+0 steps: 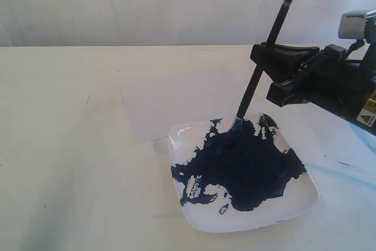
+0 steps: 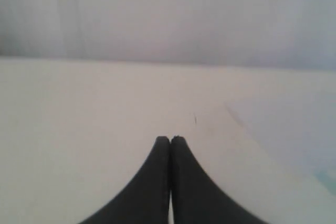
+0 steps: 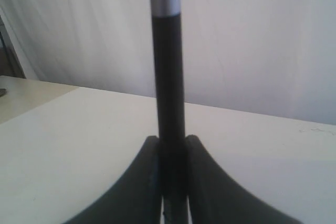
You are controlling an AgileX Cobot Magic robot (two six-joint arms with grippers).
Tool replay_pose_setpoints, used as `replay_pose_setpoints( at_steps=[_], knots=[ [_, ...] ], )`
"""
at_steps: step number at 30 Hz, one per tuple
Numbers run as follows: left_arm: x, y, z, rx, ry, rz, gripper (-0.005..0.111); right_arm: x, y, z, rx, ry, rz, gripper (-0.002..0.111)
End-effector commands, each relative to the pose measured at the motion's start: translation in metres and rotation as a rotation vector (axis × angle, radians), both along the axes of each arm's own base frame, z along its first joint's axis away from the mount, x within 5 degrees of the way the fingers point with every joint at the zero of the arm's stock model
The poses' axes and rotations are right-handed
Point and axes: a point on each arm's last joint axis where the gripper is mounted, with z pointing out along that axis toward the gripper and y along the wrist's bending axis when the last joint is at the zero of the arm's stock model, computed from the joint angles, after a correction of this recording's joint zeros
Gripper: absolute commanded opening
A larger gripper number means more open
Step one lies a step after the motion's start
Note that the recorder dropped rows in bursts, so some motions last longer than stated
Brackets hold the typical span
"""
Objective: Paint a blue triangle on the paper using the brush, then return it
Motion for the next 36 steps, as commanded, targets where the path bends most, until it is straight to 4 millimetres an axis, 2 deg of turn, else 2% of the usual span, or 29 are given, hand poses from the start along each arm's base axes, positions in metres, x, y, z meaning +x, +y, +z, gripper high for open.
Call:
replay_pose_setpoints(
  at_steps=[1, 2, 3, 6, 9, 13, 17, 20, 23, 25, 31, 36],
  knots=[
    [-0.006, 0.004, 0.034, -0.072, -0.384, 0.032, 0.000, 0.000, -0.002, 0.001, 0.017, -0.006, -0.004, 0.000],
    [-0.008, 0.007, 0.039, -0.139, -0.446, 0.050, 0.000, 0.000, -0.002, 0.001, 0.018, -0.006, -0.005, 0.000],
    [-0.006, 0.011, 0.039, -0.226, -0.436, 0.073, 0.000, 0.000, -0.002, 0.002, 0.021, -0.008, -0.007, 0.000],
    [0.007, 0.016, 0.045, -0.346, -0.281, 0.135, 0.000, 0.002, -0.002, 0.005, 0.028, -0.017, -0.012, 0.000],
    [0.028, 0.008, 0.060, -0.275, -0.113, 0.096, 0.000, 0.004, -0.001, 0.008, 0.031, -0.028, -0.012, 0.000],
    [0.066, -0.007, 0.083, -0.158, 0.191, 0.009, 0.000, 0.005, -0.002, 0.007, 0.016, -0.020, -0.023, 0.000],
    [0.095, -0.013, 0.094, -0.060, 0.500, 0.006, 0.000, 0.008, -0.004, 0.000, -0.045, 0.032, -0.068, 0.000],
    [0.104, -0.035, 0.103, 0.108, 0.689, -0.213, 0.000, 0.008, -0.005, -0.001, -0.052, 0.040, -0.074, 0.000],
    [0.105, -0.064, 0.113, 0.257, 0.742, -0.637, 0.000, 0.008, -0.004, 0.000, -0.045, 0.036, -0.070, 0.000],
    [0.108, -0.076, 0.120, 0.225, 0.744, -0.829, 0.000, 0.008, -0.004, -0.001, -0.051, 0.035, -0.067, 0.000],
    [0.111, -0.088, 0.124, 0.216, 0.827, -1.088, 0.000, 0.008, -0.005, -0.004, -0.067, 0.061, -0.074, 0.000],
    [0.114, -0.088, 0.122, 0.240, 0.813, -1.087, 0.000, 0.008, -0.005, -0.004, -0.067, 0.062, -0.073, 0.000]
  ],
)
